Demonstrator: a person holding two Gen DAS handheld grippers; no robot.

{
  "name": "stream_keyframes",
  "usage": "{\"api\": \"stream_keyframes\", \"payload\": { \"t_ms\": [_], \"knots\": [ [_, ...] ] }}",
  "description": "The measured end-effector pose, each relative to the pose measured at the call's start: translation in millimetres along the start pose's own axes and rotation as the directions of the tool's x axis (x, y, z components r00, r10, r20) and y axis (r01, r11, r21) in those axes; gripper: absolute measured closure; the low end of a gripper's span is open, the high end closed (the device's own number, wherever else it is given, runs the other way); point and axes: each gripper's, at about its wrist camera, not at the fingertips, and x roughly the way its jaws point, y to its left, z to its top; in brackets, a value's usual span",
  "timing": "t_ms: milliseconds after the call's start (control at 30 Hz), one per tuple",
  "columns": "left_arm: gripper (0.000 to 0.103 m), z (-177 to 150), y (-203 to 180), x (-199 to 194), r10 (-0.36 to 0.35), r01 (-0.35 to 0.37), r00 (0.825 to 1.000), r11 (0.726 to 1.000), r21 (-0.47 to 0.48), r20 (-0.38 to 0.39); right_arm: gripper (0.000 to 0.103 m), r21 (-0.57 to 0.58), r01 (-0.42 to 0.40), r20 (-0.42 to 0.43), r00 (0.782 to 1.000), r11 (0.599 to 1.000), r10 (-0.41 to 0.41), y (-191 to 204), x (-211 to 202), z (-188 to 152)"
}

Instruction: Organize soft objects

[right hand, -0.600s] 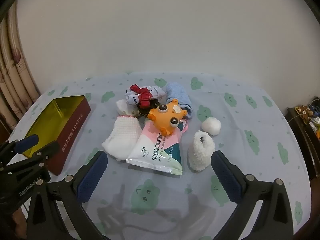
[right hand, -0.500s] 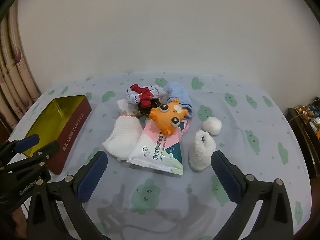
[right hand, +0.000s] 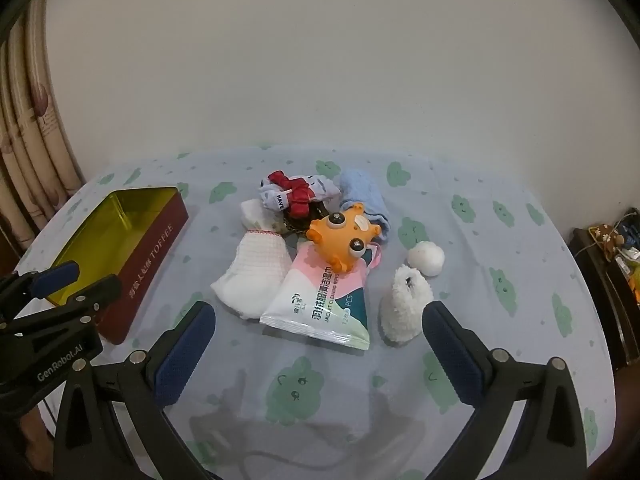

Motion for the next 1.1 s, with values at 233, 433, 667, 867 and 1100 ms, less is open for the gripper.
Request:
{"api": "stream_keyframes", "payload": {
  "t_ms": [233,433,667,867,1100],
  "knots": [
    [0.048,-0.8,5.1,-3.8,0.000,0.000,1.000,1.000,-0.011,-0.006,0.000,-0.004,-0.003,-0.004,1.000,1.000,0.003,1.8,-0.6,-0.4],
    [0.048,0.1,8.2,-6.1,-0.009,0.009,1.000,1.000,-0.015,-0.010,0.000,-0.012,-0.001,0.004,1.000,1.000,0.001,6.5,-6.7,1.2],
    [0.048,0.7,8.7,-9.6,-0.003,0.003,1.000,1.000,-0.016,0.001,0.000,-0.013,-0.004,0.005,1.000,1.000,0.004,8.1,-10.6,3.0],
    [0.048,-3.0,9.1,-9.0,-0.003,0.003,1.000,1.000,-0.018,0.000,0.000,-0.015,-0.009,0.006,1.000,1.000,0.009,7.6,-12.1,4.0],
    [0.048,-4.1,9.6,-9.0,-0.003,0.003,1.000,1.000,-0.016,-0.002,0.000,-0.017,-0.010,0.005,1.000,1.000,0.010,7.5,-12.0,2.8]
  ]
}}
